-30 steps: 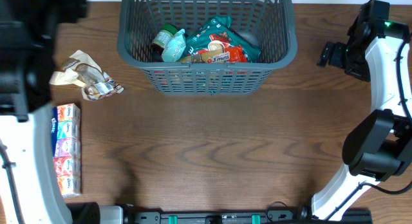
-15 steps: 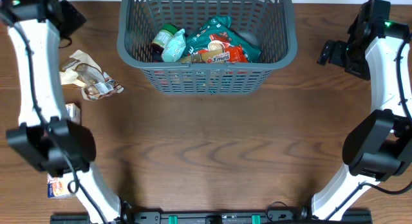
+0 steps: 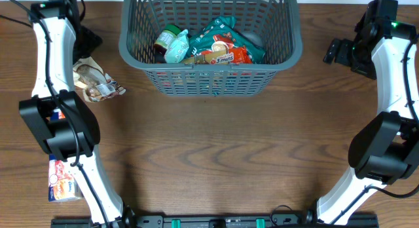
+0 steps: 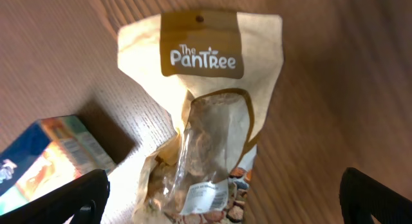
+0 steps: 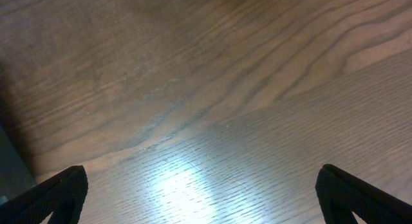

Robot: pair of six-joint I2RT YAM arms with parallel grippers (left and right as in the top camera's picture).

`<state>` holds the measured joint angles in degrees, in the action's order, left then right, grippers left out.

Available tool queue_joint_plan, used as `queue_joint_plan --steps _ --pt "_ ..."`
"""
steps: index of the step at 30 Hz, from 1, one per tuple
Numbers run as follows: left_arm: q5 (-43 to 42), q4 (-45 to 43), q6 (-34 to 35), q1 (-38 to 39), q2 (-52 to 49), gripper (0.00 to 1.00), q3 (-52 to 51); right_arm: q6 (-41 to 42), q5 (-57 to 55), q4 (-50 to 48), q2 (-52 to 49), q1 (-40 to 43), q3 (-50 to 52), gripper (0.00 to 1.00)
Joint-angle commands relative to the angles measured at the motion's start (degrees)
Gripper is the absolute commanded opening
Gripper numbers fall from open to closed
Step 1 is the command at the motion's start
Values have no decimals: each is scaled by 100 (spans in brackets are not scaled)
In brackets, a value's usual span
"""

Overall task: Pack container
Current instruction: 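Move the left gripper to the PanTree pouch and grasp it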

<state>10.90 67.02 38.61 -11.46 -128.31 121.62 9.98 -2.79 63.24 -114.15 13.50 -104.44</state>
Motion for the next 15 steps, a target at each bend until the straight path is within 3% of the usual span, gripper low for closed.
queue_joint_plan --steps 1,15 --pt "31 -111 -129 -4 -105 98 -258 -70 -46 -13 46 -31 15 99" --pt "26 -1235 -66 -17 -105 99 -1985 -68 -87 11 46 -31 15 99"
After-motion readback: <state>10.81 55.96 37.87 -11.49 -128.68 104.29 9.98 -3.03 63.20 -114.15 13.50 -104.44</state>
